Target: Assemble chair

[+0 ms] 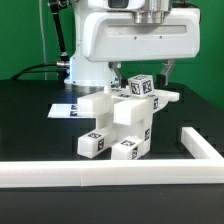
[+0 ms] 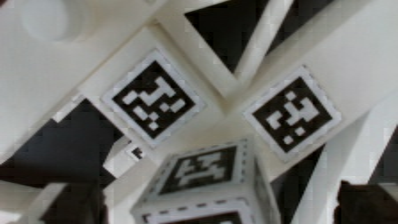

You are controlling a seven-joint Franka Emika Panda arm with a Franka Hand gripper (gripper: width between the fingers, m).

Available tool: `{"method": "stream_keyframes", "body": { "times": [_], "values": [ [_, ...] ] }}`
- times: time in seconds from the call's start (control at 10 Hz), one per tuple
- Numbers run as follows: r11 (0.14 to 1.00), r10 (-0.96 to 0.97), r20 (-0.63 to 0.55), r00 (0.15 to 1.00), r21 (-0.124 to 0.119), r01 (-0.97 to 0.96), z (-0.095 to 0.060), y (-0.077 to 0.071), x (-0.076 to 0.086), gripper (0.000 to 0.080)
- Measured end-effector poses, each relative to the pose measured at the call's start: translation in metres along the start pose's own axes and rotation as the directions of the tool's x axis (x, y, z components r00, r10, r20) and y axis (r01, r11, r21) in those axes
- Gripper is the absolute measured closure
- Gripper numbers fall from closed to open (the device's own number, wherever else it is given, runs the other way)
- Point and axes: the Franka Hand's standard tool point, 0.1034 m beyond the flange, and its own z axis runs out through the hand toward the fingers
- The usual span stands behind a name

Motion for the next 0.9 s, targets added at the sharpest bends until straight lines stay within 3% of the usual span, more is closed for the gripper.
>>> {"method": "stream_keyframes", "body": {
  "times": [0.2, 0.3, 0.4, 0.9],
  "values": [
    [1.000, 0.003, 0.001, 1.000, 0.000, -0.003, 0.0005, 0.0002, -0.0003, 0.0414],
    [1.000, 0.003, 0.001, 1.000, 0.000, -0.003, 0.0006, 0.0002, -0.0003, 0.0414],
    [1.000, 0.003, 0.001, 1.000, 0.000, -0.003, 0.0006, 0.0002, -0.0003, 0.0514],
    [0.999, 0.054, -0.004, 0.999, -0.004, -0.054, 0.0009, 0.0022, 0.0007, 0.0514]
  ]
}}
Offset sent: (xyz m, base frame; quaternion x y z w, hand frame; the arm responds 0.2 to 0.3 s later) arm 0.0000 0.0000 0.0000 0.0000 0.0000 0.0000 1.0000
